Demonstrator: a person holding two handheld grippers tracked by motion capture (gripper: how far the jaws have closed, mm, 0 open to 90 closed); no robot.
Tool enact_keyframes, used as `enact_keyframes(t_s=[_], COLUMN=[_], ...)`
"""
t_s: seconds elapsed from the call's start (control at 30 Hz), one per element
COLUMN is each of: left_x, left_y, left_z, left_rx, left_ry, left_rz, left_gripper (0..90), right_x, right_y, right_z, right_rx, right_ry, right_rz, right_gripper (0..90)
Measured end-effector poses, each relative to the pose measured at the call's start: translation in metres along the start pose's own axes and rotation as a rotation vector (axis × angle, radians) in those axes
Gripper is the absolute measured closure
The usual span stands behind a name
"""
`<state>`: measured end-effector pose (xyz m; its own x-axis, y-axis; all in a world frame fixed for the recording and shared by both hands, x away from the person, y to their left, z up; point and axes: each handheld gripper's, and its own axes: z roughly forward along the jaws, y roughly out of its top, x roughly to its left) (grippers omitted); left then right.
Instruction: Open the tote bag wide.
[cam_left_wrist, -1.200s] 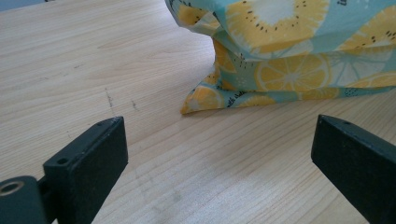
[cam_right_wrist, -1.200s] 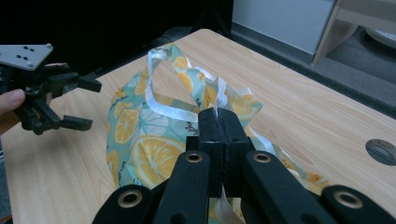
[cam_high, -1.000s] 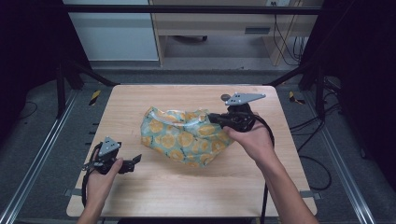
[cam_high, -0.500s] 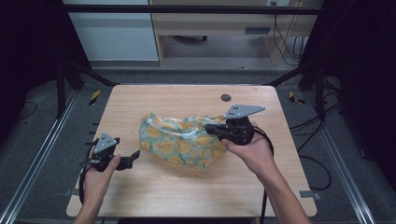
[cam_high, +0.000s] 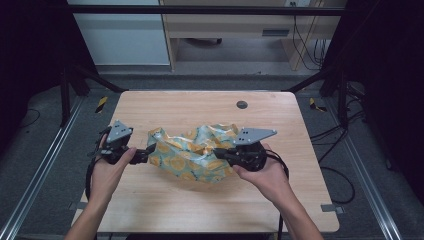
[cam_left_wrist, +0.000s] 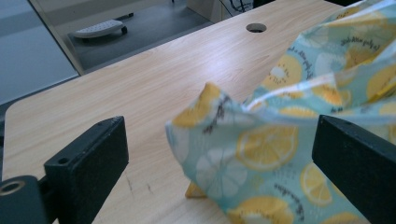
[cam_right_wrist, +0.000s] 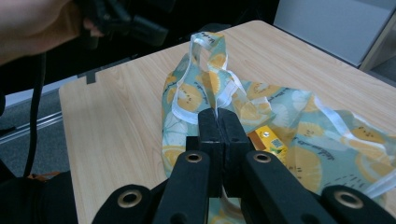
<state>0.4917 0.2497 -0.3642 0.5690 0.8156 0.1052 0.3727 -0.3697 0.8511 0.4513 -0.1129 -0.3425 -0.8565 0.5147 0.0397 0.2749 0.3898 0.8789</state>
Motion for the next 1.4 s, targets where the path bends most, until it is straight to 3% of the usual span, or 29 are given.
enact_keyframes(t_s=[0.13, 0.3, 0.7, 0.8, 0.93, 1.17, 1.27, 1.4], left_x=[0.001, 0.005, -0.004, -0.011, -0.018, -0.027, -0.030, -0.037], left_y=[0.017, 0.023, -0.008, -0.019, -0.031, -0.047, -0.049, -0.053], left_z=[0.014, 0.032, 0.044, 0.041, 0.037, 0.028, 0.028, 0.022], left_rx=[0.042, 0.090, 0.202, 0.216, 0.223, 0.191, 0.187, 0.169], left_ry=[0.006, 0.003, -0.044, -0.087, -0.130, -0.161, -0.158, -0.149], left_rz=[0.006, -0.016, -0.036, -0.039, -0.040, -0.034, -0.031, -0.028], left_gripper=[2.9, 3.3, 5.3, 11.7, 30.6, 74.6, 83.7, 86.3], right_x=[0.002, 0.005, 0.008, 0.010, 0.010, 0.008, 0.009, 0.011], right_y=[-0.001, -0.004, -0.014, -0.020, -0.028, -0.042, -0.047, -0.052], right_z=[0.001, -0.001, 0.001, 0.001, 0.000, -0.001, -0.001, -0.002], right_rx=[0.004, 0.003, 0.017, 0.018, 0.019, 0.029, 0.036, 0.043], right_ry=[0.004, 0.011, 0.020, 0.020, 0.019, 0.017, 0.019, 0.018], right_rz=[-0.006, -0.012, -0.013, -0.005, 0.007, 0.032, 0.036, 0.037], right_gripper=[89.8, 89.7, 89.6, 89.6, 89.6, 89.6, 89.5, 89.5])
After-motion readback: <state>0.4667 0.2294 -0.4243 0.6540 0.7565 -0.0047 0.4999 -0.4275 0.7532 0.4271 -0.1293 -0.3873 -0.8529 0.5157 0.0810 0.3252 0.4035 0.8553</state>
